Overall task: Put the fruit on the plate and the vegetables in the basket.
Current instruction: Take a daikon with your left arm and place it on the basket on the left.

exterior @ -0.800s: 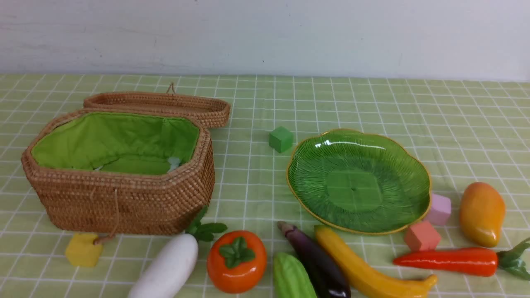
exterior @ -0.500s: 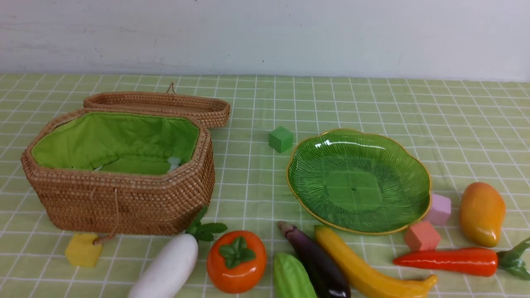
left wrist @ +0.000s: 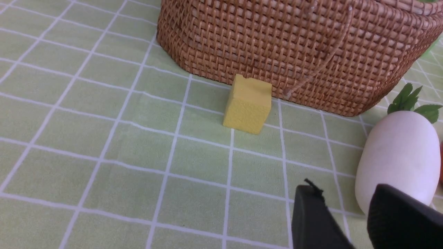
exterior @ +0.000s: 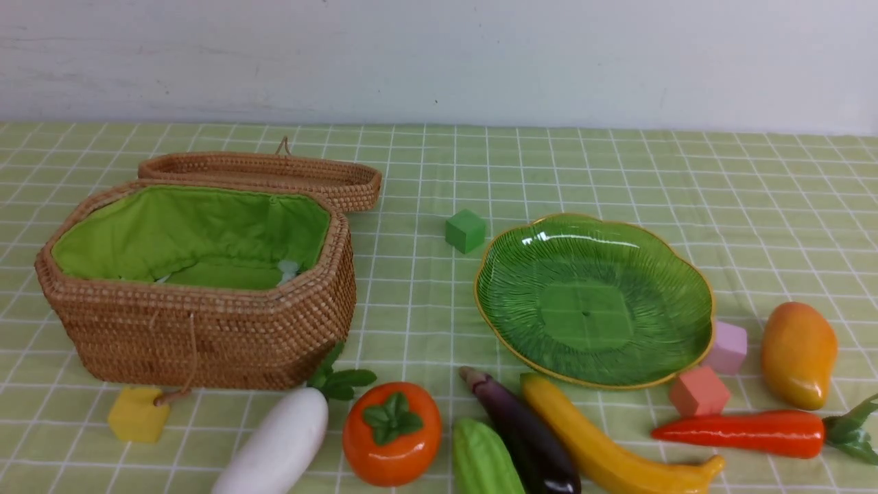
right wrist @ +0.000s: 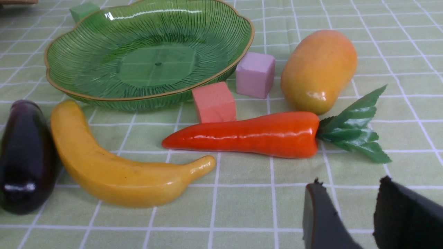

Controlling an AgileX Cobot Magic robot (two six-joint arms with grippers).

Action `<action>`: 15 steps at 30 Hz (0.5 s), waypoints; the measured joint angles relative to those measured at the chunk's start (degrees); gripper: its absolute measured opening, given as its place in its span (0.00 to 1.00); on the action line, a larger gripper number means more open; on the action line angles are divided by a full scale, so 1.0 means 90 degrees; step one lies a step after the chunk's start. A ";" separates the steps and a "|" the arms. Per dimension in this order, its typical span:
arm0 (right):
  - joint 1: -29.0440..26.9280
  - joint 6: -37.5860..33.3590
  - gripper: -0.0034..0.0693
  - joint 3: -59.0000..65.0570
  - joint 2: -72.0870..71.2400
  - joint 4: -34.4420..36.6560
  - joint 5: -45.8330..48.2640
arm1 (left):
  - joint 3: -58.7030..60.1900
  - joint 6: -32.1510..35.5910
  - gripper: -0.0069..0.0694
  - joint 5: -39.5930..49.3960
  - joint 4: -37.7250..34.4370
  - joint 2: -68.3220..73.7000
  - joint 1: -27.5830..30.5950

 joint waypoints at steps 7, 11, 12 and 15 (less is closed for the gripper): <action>0.0000 0.0000 0.38 0.0000 0.0000 0.0000 0.0000 | 0.0000 -0.0014 0.40 -0.0515 -0.0515 0.0000 0.0000; 0.0000 0.0000 0.38 0.0000 0.0000 0.0000 0.0000 | 0.0000 -0.0020 0.40 -0.1029 -0.1744 0.0000 0.0000; 0.0000 0.0000 0.38 0.0000 0.0000 0.0000 0.0000 | 0.0000 -0.0026 0.40 -0.1205 -0.2070 0.0000 0.0000; 0.0000 0.0000 0.38 0.0000 0.0000 0.0000 0.0000 | 0.0000 -0.0026 0.40 -0.1681 -0.3326 0.0000 0.0000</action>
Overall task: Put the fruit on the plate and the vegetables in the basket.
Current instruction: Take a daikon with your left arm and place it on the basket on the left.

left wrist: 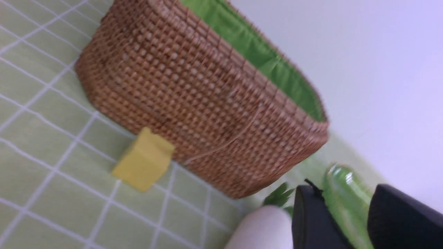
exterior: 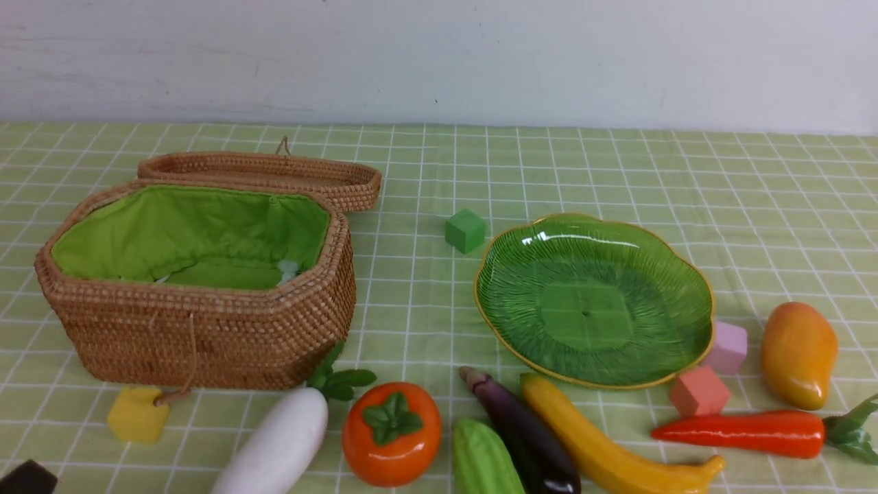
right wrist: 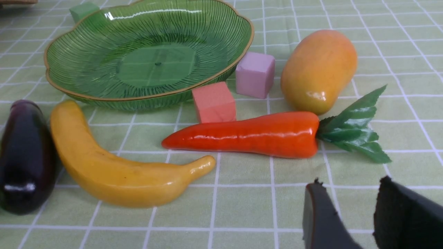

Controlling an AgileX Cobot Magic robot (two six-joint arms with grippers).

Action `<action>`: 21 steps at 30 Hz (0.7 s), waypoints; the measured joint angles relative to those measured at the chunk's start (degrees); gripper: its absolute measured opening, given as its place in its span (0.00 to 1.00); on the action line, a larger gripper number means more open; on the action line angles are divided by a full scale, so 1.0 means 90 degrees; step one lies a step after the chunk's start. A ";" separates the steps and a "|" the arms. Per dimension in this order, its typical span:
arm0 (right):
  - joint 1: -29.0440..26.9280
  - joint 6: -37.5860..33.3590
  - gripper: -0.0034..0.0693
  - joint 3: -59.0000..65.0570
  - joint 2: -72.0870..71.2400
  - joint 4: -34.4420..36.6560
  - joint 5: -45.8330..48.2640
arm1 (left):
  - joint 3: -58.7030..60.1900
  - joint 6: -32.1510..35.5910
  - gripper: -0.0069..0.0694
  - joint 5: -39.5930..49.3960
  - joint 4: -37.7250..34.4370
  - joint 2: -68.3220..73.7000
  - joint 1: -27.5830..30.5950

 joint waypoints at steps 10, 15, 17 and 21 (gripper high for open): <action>0.0000 0.0000 0.38 0.0000 0.0000 -0.0097 -0.0046 | -0.0047 0.0315 0.36 -0.0894 -0.1554 0.0000 0.0000; 0.0000 -0.0079 0.38 0.0020 0.0000 -0.0371 -0.0215 | -0.0688 0.1154 0.11 0.0097 -0.1477 0.0000 0.0000; 0.0000 -0.0079 0.38 0.0038 0.0000 -0.0376 -0.0339 | -0.1004 0.1543 0.07 0.0503 -0.1440 0.0028 0.0000; 0.0000 0.0419 0.38 0.0064 0.0000 0.0432 -0.0799 | -0.1677 0.2319 0.07 0.1433 -0.1393 0.0593 0.0000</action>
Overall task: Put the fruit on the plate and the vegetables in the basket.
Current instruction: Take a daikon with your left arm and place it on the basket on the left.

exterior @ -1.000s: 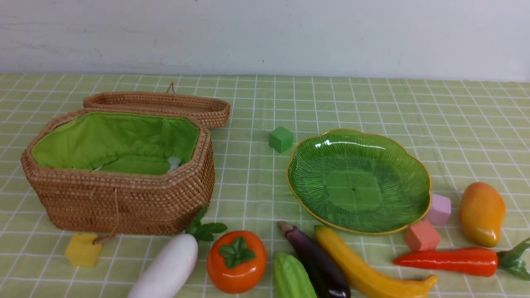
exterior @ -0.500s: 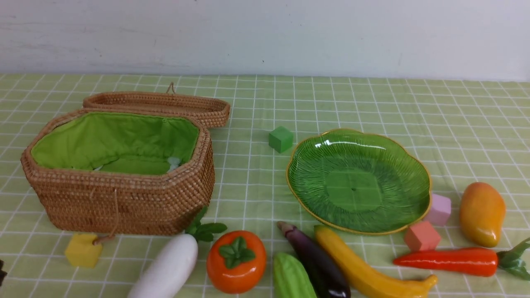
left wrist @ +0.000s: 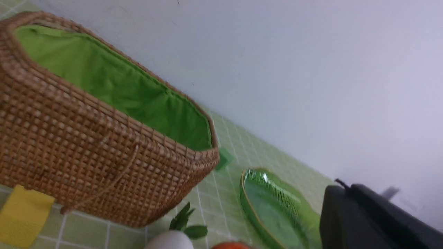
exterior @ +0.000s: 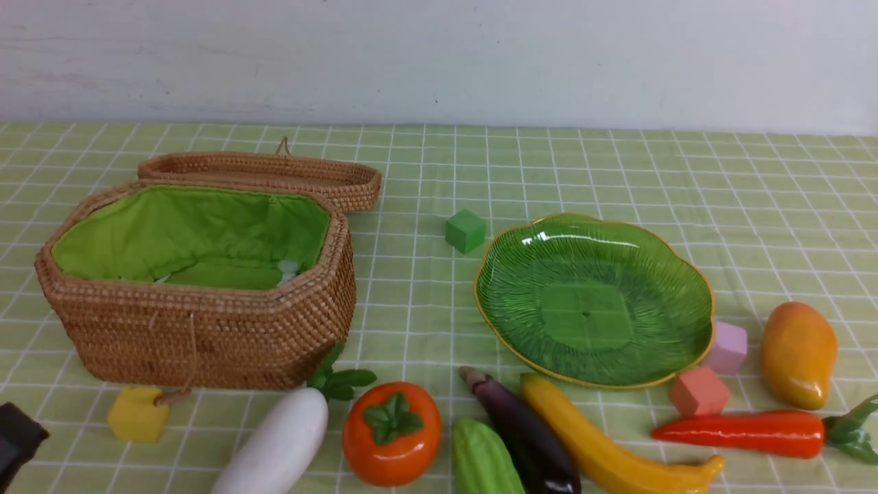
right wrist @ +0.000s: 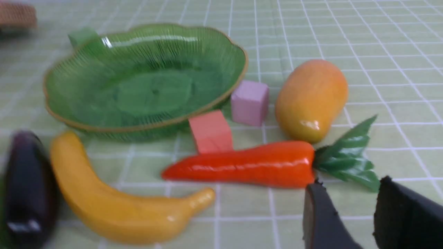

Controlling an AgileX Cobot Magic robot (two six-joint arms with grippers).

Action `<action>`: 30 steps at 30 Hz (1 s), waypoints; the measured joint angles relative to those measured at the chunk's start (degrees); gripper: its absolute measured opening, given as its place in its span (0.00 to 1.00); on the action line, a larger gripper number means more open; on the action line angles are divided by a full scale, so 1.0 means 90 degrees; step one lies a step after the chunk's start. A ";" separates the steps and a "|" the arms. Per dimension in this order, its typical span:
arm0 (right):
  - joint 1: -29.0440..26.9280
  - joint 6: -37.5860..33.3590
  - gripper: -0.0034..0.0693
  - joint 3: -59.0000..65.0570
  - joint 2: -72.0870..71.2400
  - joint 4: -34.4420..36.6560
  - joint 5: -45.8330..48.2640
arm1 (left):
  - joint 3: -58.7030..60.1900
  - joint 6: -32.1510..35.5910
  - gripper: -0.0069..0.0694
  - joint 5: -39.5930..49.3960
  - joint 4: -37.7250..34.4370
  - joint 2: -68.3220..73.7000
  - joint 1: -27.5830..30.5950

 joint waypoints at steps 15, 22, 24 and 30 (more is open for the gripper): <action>0.0000 -0.0491 0.22 -0.2403 0.0666 0.2211 0.2363 | -0.2189 0.1643 0.07 0.2455 0.0787 0.2870 -0.0403; 0.0247 -0.2179 0.11 -0.4996 0.2049 0.2128 0.5036 | -0.2681 0.1648 0.07 0.3017 0.1204 0.3446 -0.0408; 0.0532 -0.2286 0.11 -0.5479 0.2341 0.1979 0.5350 | -0.2720 0.1648 0.07 0.3140 0.1362 0.3526 -0.0464; 0.1586 -0.2362 0.11 -0.6453 0.3141 0.1148 0.6105 | -0.2732 0.1665 0.07 0.3182 0.2255 0.3586 -0.1226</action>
